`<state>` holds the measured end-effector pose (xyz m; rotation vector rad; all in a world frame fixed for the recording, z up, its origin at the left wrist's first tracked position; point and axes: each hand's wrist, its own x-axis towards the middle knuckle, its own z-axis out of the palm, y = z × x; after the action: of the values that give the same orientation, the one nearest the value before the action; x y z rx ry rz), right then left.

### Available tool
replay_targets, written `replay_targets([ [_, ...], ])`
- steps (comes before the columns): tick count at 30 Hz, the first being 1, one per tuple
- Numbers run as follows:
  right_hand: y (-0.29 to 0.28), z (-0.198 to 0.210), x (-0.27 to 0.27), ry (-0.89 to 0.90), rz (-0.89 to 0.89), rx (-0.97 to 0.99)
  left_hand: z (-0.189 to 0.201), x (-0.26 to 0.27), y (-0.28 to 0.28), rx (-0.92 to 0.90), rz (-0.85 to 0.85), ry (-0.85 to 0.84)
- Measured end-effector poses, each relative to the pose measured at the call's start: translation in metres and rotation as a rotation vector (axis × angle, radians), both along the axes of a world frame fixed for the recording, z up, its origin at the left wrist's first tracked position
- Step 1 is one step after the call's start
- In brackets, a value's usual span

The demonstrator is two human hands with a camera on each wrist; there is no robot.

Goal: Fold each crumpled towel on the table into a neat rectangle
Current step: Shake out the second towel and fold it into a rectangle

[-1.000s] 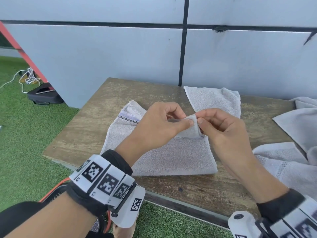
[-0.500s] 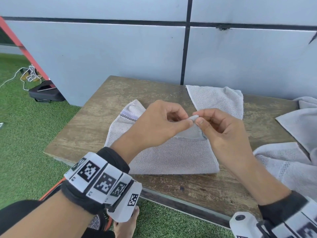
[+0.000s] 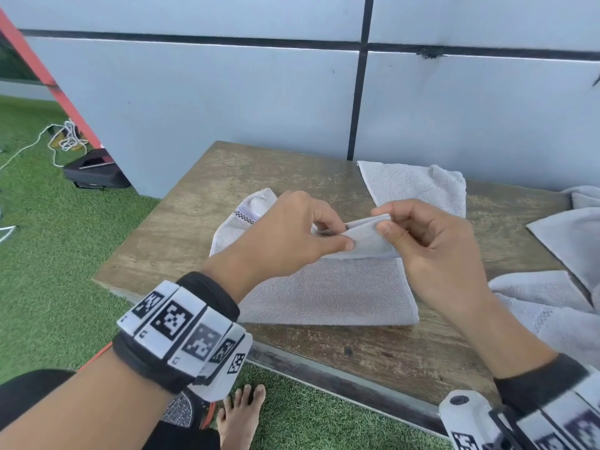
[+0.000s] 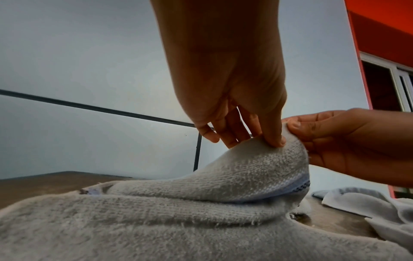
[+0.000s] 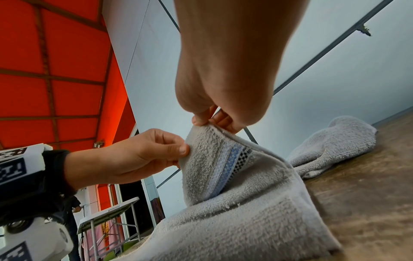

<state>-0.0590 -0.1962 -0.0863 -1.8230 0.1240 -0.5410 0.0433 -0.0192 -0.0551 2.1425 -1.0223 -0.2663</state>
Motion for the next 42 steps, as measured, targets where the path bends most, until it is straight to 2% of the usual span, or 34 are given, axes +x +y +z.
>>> replay_targets([
  [7,-0.002,0.012,-0.006,-0.061,-0.036,0.009,-0.014,0.011,0.05,0.072,0.085,-0.129],
  [13,0.004,0.016,-0.012,-0.091,-0.033,0.008,-0.011,0.004,0.077,0.177,0.028,-0.494],
  [19,0.001,0.017,-0.014,-0.121,-0.088,0.045,-0.003,-0.012,0.08,0.279,-0.011,-0.671],
  [23,-0.001,0.014,-0.016,-0.111,-0.107,0.04,-0.012,-0.014,0.088,0.398,-0.114,-0.689],
  [26,-0.003,0.009,-0.018,-0.094,-0.106,0.03,-0.025,-0.02,0.096,0.494,-0.087,-0.666],
  [29,-0.004,0.006,-0.02,-0.07,-0.101,0.023,-0.031,-0.027,0.099,0.49,-0.044,-0.593],
  [34,-0.011,0.006,-0.022,-0.074,-0.136,0.036,-0.029,-0.033,0.102,0.37,0.08,-0.472],
  [38,-0.016,0.001,-0.022,-0.039,-0.15,0.039,-0.032,-0.033,0.108,0.413,0.009,-0.515],
  [42,-0.018,-0.003,-0.022,-0.004,-0.163,0.051,-0.041,-0.034,0.117,0.475,-0.01,-0.475],
])
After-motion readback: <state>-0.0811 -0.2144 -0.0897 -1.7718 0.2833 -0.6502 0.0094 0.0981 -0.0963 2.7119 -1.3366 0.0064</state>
